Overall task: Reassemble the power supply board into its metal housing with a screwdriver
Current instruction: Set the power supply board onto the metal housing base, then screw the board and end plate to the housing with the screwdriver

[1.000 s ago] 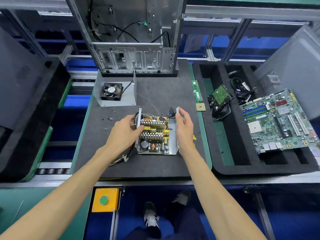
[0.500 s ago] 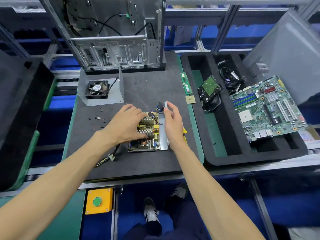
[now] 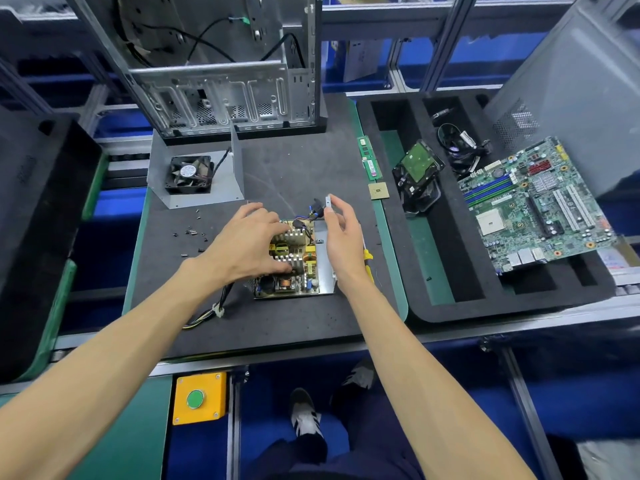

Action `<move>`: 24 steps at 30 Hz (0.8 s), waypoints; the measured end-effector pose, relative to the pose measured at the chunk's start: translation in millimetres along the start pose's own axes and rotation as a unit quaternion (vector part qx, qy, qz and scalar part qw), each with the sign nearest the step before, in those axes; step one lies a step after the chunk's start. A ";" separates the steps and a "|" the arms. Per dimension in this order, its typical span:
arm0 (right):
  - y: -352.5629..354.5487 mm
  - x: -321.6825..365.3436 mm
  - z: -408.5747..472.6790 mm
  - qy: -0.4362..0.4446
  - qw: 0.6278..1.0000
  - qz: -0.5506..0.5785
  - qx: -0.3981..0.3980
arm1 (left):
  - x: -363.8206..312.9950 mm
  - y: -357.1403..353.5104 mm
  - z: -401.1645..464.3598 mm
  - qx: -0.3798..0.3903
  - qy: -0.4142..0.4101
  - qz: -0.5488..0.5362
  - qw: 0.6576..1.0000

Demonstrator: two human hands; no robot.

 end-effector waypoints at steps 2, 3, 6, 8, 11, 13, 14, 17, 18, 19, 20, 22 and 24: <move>-0.2 0.5 -0.3 0.000 1.000 0.000 0.000 | -0.1 -0.1 0.0 0.001 0.002 0.001 1.000; -0.3 0.8 -0.5 -0.001 1.000 -0.001 0.001 | -0.4 -0.7 0.0 0.004 0.003 0.002 1.000; -0.2 2.4 -1.4 0.002 1.000 -0.007 -0.003 | -3.1 -2.6 0.8 0.021 0.002 0.022 1.000; 0.6 4.6 -3.1 0.007 1.000 -0.019 -0.006 | -5.4 -3.1 1.4 0.031 0.001 0.043 0.999; 1.8 12.1 -4.6 0.014 0.996 -0.086 0.001 | -7.4 -4.4 -0.5 0.040 -0.007 0.065 0.997; 12.9 20.3 -4.4 0.030 0.987 -0.157 -0.016 | -7.2 -4.4 -3.9 0.035 -0.016 0.066 0.997; 24.9 25.4 -3.8 0.046 0.980 -0.190 -0.041 | -7.8 -2.2 -6.3 0.023 -0.022 0.054 0.998; 68.2 28.5 -1.9 0.064 0.943 -0.308 -0.105 | -9.8 13.3 -14.2 -0.041 -0.032 -0.020 0.998; 77.6 21.1 -0.7 0.039 0.930 -0.353 -0.094 | -10.5 18.3 -16.8 -0.061 -0.030 -0.048 0.997; 82.1 10.0 0.1 0.004 0.916 -0.396 -0.067 | -11.0 22.0 -19.2 -0.078 -0.024 -0.076 0.994; 82.8 -1.5 -0.3 -0.029 0.900 -0.434 -0.031 | -10.6 24.5 -21.3 -0.091 -0.013 -0.101 0.991; 79.2 -17.2 -1.0 -0.056 0.880 -0.471 0.013 | -6.2 26.2 -24.5 -0.105 0.021 -0.149 0.983; 77.3 -15.7 -0.1 -0.043 0.883 -0.468 0.008 | 3.4 29.2 -28.0 -0.124 0.055 -0.197 0.971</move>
Point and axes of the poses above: each hand's wrist, its own z-axis towards the middle knuckle, its own y-axis out of the back of the hand, x = y × z, the point moved 9 cm from there along z, towards the middle knuckle, and after that the axes turned 1 degree about -z, right-handed, at the moved point
